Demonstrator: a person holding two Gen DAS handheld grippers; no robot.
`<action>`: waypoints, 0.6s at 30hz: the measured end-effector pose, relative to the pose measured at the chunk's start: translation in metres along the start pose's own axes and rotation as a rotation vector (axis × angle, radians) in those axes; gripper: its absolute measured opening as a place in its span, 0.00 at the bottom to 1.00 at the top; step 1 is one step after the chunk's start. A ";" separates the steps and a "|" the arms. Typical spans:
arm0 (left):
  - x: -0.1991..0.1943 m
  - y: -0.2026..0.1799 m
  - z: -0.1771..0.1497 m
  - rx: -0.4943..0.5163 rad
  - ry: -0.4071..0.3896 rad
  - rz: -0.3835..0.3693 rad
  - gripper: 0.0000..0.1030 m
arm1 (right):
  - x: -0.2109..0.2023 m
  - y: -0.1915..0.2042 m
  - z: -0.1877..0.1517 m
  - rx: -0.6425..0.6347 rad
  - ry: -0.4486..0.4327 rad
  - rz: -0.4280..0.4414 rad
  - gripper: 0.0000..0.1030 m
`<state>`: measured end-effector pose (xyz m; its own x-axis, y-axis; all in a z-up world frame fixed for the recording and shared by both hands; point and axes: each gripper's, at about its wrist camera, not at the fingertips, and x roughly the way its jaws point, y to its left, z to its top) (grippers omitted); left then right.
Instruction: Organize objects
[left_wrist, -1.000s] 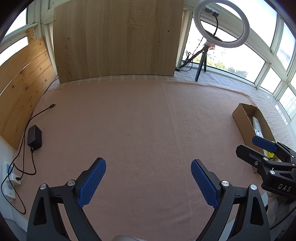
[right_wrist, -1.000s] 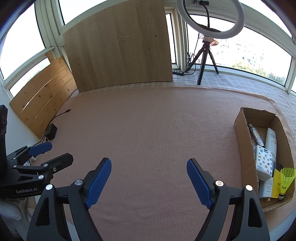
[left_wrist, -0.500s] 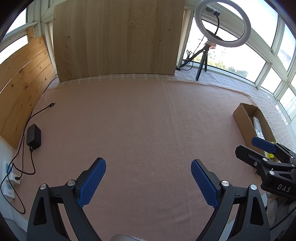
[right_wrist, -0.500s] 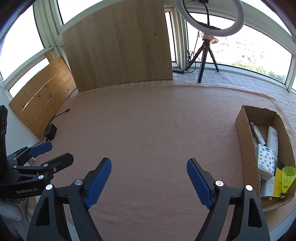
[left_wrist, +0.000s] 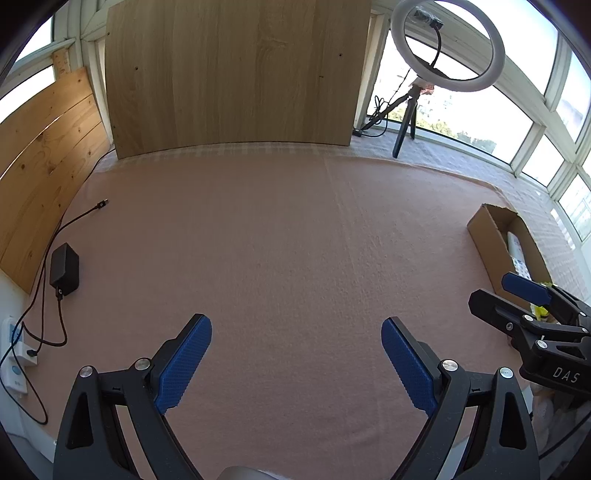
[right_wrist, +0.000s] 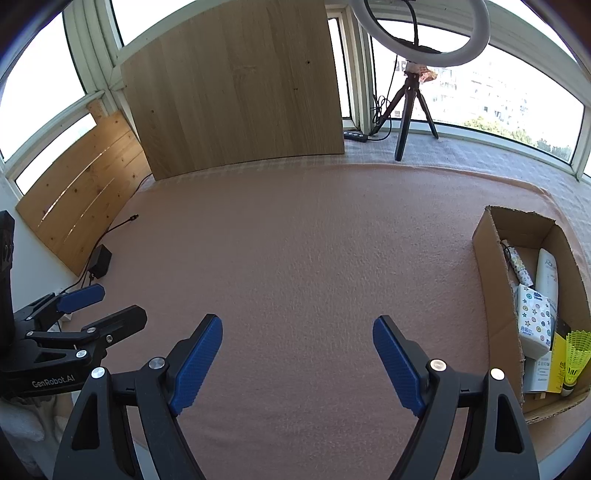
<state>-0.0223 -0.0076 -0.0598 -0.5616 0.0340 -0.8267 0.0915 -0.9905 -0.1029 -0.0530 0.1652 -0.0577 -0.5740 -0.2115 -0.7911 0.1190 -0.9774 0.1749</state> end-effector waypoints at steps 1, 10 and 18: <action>0.000 0.000 0.000 0.000 0.001 0.000 0.92 | 0.000 0.000 0.000 0.000 0.001 0.000 0.78; 0.007 0.002 0.002 -0.004 0.008 0.001 0.92 | 0.005 0.000 0.002 -0.001 0.009 -0.002 0.78; 0.015 0.006 0.004 -0.010 0.018 0.008 0.92 | 0.012 0.001 0.004 -0.003 0.022 0.000 0.78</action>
<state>-0.0336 -0.0141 -0.0701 -0.5456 0.0290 -0.8375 0.1043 -0.9893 -0.1022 -0.0634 0.1620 -0.0651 -0.5561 -0.2119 -0.8036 0.1221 -0.9773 0.1732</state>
